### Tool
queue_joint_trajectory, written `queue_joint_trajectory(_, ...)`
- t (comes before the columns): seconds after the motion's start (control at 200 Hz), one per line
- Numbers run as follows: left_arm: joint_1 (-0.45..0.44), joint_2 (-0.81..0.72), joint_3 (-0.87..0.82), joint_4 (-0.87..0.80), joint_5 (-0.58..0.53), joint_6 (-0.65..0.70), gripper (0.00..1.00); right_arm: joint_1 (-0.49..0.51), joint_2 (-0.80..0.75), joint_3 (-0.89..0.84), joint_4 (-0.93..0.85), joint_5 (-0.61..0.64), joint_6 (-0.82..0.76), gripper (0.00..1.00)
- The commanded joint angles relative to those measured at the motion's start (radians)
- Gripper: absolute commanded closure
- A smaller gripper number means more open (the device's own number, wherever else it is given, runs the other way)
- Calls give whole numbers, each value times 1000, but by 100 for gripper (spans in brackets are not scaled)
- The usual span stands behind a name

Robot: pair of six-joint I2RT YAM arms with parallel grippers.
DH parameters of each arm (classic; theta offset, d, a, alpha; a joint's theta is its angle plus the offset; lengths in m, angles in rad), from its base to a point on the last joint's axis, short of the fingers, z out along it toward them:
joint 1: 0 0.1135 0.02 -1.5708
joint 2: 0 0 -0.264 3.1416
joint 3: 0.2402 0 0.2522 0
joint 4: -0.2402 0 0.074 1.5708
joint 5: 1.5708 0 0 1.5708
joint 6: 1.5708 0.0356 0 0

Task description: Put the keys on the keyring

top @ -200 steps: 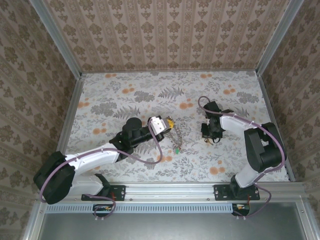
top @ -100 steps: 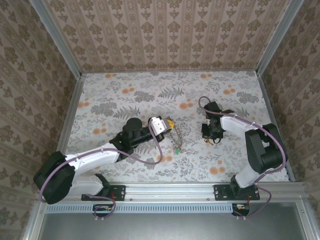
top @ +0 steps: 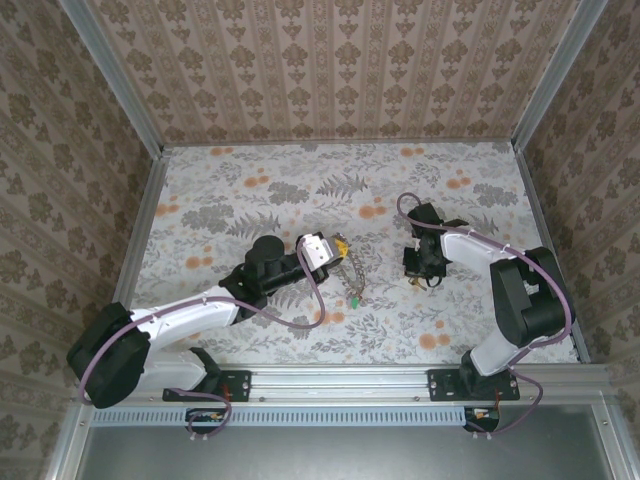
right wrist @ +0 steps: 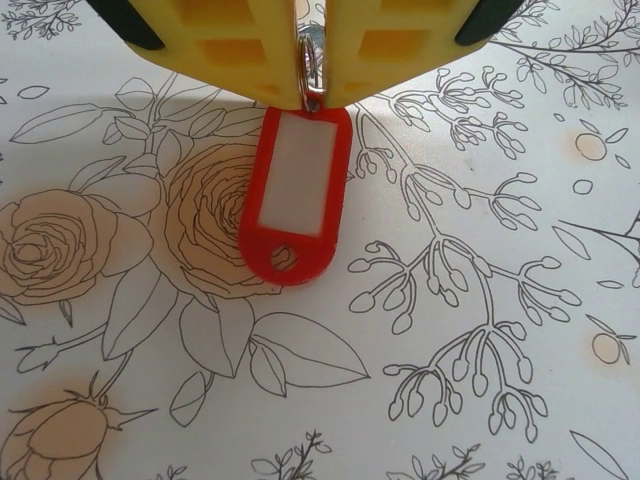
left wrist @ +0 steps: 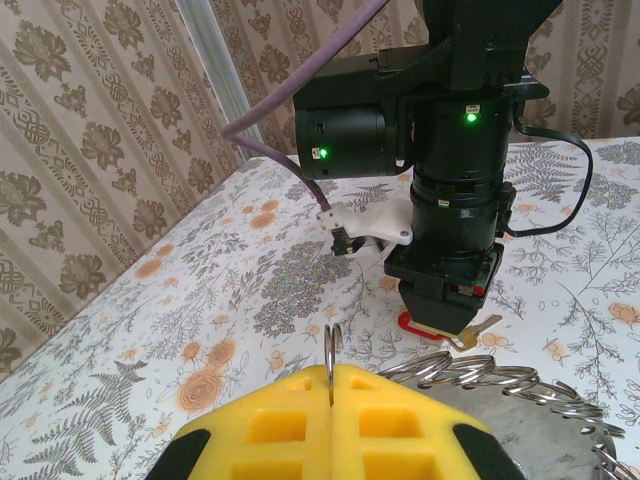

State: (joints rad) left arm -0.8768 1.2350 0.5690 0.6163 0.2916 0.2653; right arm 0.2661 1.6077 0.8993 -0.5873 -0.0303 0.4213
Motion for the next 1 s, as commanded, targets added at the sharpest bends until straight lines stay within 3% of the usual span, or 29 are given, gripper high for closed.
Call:
queue_joint_trajectory(0.0,-5,-2,20,41,17,10,100,-1,5,10,-38,27,-6,85)
queue_joint_trajectory(0.995,-7,-11,14,39,14,11,100,0,7,10,-15,22,-4,89)
